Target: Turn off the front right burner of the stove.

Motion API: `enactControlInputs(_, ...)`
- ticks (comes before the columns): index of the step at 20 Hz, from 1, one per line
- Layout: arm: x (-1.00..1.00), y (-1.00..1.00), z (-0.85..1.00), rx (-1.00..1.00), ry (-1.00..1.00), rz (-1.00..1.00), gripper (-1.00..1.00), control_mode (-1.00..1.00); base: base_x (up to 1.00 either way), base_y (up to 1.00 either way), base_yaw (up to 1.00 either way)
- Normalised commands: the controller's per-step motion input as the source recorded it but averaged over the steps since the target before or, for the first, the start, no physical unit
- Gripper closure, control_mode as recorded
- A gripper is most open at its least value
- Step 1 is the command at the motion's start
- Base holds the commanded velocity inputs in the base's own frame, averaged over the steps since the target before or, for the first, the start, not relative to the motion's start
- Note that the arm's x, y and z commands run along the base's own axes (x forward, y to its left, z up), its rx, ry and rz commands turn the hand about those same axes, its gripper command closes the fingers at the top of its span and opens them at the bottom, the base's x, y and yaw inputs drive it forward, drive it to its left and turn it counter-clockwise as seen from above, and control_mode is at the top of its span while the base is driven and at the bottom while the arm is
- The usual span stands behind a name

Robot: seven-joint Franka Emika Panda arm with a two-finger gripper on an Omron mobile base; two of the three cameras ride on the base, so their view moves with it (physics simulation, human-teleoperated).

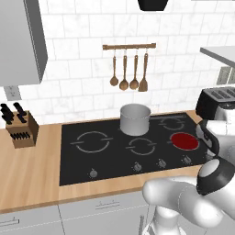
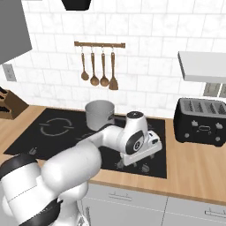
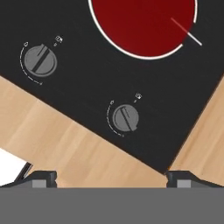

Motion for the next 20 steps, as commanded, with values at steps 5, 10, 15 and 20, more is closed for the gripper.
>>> enactControlInputs(5,0.19,0.00,-0.15,0.00,0.04,0.00,-1.00,-1.00,0.00,0.00,0.00)
enactControlInputs(10,0.21,0.00,-0.26,0.00,0.08,0.00,-1.00,-1.00,0.00,0.00,0.00)
enactControlInputs(15,0.09,0.00,-0.16,0.00,0.07,0.00,-1.00,-1.00,0.00,0.00,0.00)
enactControlInputs(20,0.01,0.00,-0.07,0.00,0.04,0.00,-1.00,-1.00,0.00,0.00,0.00)
